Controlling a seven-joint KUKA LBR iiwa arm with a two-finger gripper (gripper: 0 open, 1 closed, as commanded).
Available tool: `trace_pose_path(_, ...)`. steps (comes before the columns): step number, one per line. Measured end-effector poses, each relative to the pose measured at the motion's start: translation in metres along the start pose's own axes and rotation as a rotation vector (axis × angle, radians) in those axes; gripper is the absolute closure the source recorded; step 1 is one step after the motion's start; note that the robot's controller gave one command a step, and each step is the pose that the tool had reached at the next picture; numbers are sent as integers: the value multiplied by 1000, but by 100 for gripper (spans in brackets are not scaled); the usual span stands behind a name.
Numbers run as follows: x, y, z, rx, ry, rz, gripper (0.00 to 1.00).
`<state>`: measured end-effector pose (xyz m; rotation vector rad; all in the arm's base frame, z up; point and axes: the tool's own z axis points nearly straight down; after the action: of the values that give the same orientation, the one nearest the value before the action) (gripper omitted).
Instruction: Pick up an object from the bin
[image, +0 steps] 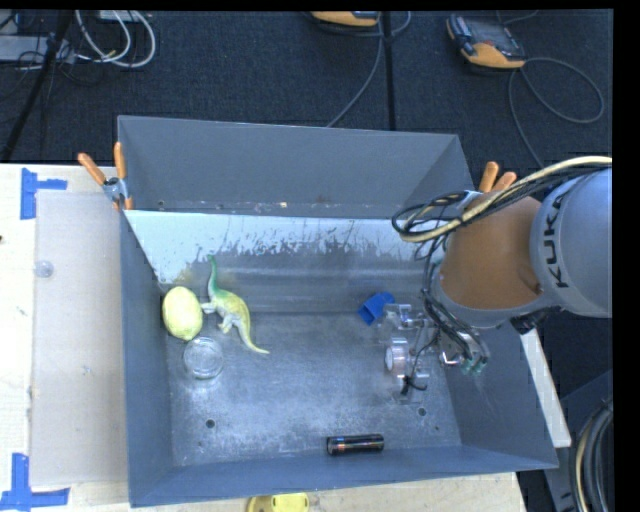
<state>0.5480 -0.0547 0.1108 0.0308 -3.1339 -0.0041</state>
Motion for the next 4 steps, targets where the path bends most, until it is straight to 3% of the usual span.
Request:
trace_pose_path(1, 14, -47, 24, 0, 1, 483, 100)
trace_pose_path(2, 13, -46, 24, 0, 1, 480, 100)
trace_pose_path(3, 21, -53, -21, 0, 9, 473, 100)
trace_pose_path(4, 18, -47, -83, 0, 6, 470, 100)
